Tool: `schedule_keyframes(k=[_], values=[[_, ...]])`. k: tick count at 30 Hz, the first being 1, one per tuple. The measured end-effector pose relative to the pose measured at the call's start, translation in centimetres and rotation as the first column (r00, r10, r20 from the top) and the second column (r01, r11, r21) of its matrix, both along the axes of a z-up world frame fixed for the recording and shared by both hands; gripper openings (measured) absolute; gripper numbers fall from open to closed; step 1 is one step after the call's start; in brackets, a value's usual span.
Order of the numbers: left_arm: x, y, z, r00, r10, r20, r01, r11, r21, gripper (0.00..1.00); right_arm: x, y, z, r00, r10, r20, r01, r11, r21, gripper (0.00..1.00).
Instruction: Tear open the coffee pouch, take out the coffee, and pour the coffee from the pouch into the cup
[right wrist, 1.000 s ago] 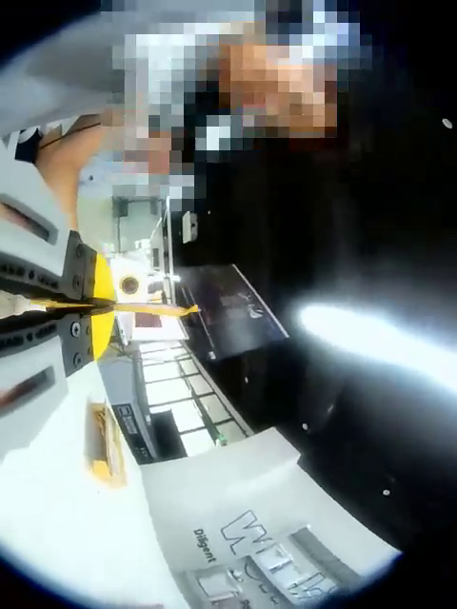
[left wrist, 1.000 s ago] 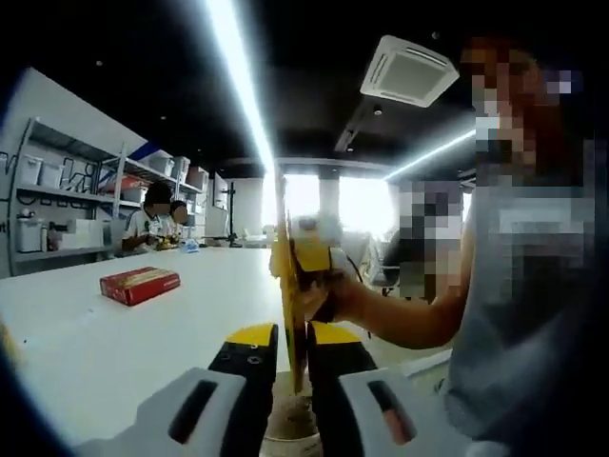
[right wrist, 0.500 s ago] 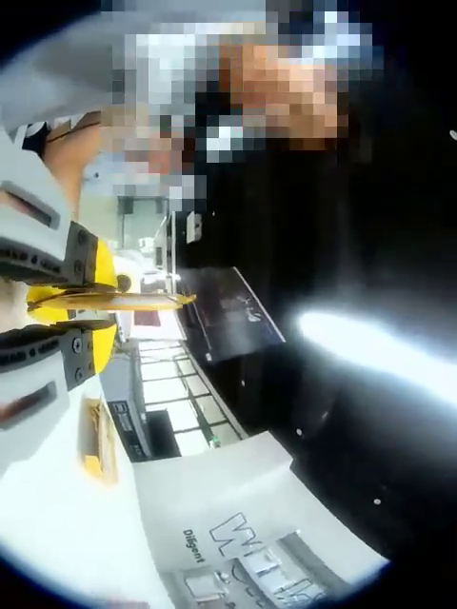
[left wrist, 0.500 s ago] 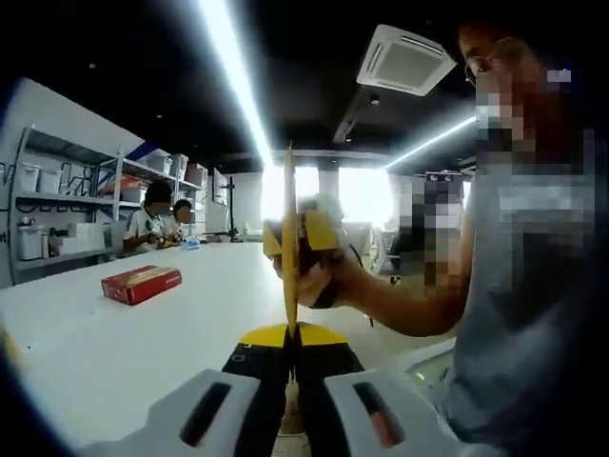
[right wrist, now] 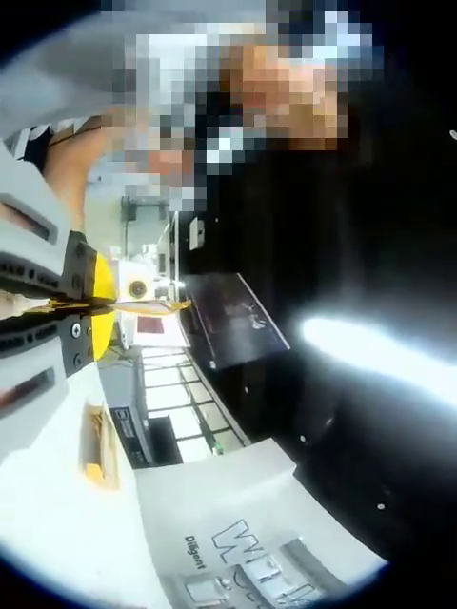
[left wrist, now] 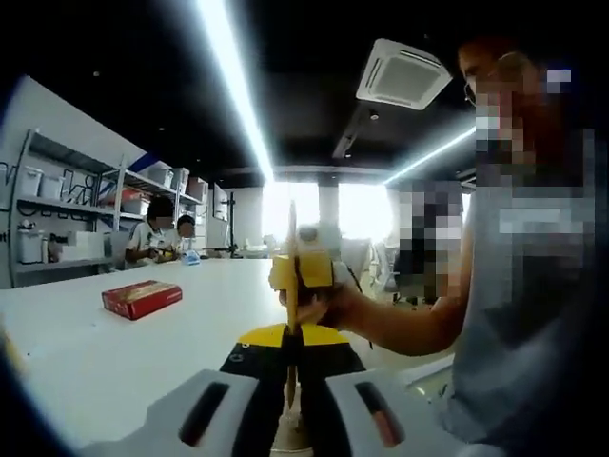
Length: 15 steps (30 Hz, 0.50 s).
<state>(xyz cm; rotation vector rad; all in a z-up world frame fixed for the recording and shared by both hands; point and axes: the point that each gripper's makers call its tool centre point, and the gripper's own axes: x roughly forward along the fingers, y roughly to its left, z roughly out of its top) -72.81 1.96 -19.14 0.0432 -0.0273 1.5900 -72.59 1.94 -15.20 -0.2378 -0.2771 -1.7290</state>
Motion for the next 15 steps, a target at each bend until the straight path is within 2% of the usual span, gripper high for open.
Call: schedule_keyframes(k=[2, 5, 7, 8, 11, 14, 15], values=[[0.1, 0.1, -0.2, 1.000, -0.004, 0.001, 0.004, 1.000, -0.006, 0.04, -0.1, 0.0, -0.1, 1.000, -0.008, -0.005, 0.008, 1.000, 0.015, 0.05], [0.1, 0.0, -0.5, 1.000, -0.005, -0.001, 0.005, 1.000, -0.024, 0.04, -0.3, 0.3, 0.7, 0.999, -0.029, -0.027, 0.029, 1.000, 0.002, 0.16], [0.0, 0.0, -0.7, 1.000, -0.004, -0.002, 0.004, 0.999, -0.032, 0.04, -0.3, 0.7, 1.6, 0.999, -0.031, -0.037, 0.030, 0.999, -0.013, 0.12], [0.1, 0.0, -0.8, 1.000, -0.007, 0.001, 0.007, 0.999, -0.036, 0.04, -0.2, 0.8, 2.0, 0.999, -0.030, -0.045, 0.029, 0.999, -0.020, 0.06], [0.0, 0.0, -0.6, 1.000, -0.001, 0.008, 0.001, 1.000, -0.023, 0.06, -0.1, 0.5, 2.0, 0.998, -0.027, -0.050, 0.027, 1.000, -0.003, 0.03], [-0.3, -0.2, 0.8, 0.999, 0.019, 0.029, -0.020, 0.999, 0.044, 0.19, -0.2, 0.5, 2.0, 0.999, -0.024, -0.046, 0.024, 1.000, -0.011, 0.02], [-0.3, -0.3, 1.1, 0.999, 0.012, 0.034, -0.014, 0.999, 0.051, 0.18, -0.2, 0.4, 1.7, 0.999, -0.022, -0.045, 0.021, 1.000, -0.009, 0.02]])
